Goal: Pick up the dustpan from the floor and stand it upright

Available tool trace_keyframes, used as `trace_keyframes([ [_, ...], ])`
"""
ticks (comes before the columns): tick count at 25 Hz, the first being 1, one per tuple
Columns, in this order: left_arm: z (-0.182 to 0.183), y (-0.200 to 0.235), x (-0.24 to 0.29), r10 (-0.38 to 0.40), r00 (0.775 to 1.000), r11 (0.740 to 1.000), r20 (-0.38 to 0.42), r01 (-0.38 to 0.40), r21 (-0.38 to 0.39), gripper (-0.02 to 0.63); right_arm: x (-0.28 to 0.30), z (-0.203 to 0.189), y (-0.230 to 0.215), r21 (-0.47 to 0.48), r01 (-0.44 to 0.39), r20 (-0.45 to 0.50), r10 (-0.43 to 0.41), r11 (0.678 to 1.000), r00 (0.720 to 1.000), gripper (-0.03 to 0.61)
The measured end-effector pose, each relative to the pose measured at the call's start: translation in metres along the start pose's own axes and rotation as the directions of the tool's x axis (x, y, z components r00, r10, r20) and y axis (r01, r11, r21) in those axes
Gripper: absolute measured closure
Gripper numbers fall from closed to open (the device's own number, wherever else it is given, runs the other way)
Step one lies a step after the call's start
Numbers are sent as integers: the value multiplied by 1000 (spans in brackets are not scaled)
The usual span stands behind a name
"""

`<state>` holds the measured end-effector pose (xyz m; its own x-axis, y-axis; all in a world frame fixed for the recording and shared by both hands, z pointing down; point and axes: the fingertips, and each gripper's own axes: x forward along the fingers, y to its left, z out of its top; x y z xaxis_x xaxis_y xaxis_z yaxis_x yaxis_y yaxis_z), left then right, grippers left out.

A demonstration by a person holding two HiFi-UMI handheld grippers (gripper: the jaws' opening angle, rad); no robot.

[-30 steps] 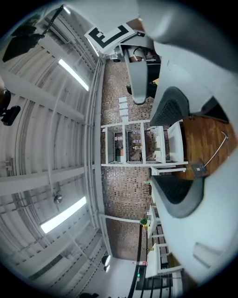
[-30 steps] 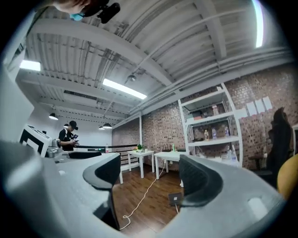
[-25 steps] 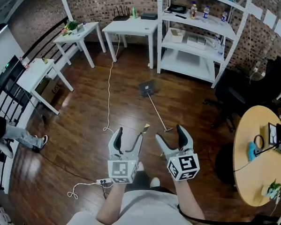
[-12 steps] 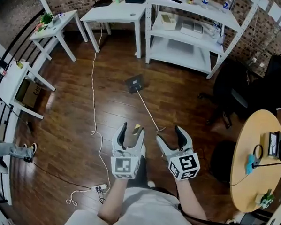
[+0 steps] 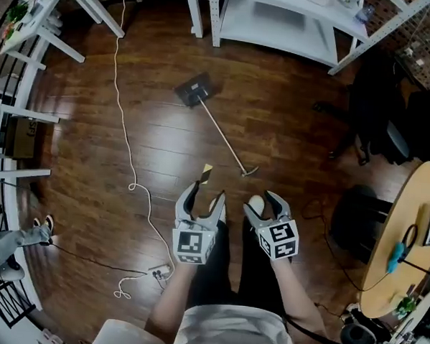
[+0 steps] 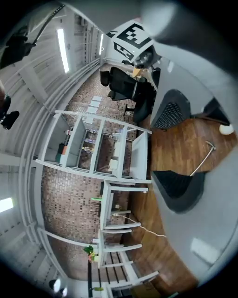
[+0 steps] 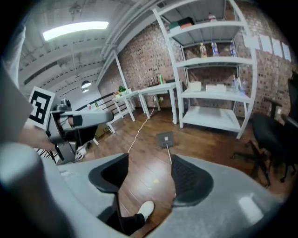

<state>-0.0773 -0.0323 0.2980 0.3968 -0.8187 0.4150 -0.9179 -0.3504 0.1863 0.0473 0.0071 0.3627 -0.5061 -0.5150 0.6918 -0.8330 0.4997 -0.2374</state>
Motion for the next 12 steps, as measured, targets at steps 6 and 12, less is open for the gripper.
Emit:
trace_keyframes([
  [6, -130, 15, 120, -35, 990, 998, -135, 29, -49, 319, 144, -119, -78, 50, -18, -204, 28, 999, 979, 328],
  [12, -271, 31, 213, -31, 965, 993, -260, 0, -116, 325, 275, -243, -148, 91, -51, -355, 80, 995, 931, 348],
])
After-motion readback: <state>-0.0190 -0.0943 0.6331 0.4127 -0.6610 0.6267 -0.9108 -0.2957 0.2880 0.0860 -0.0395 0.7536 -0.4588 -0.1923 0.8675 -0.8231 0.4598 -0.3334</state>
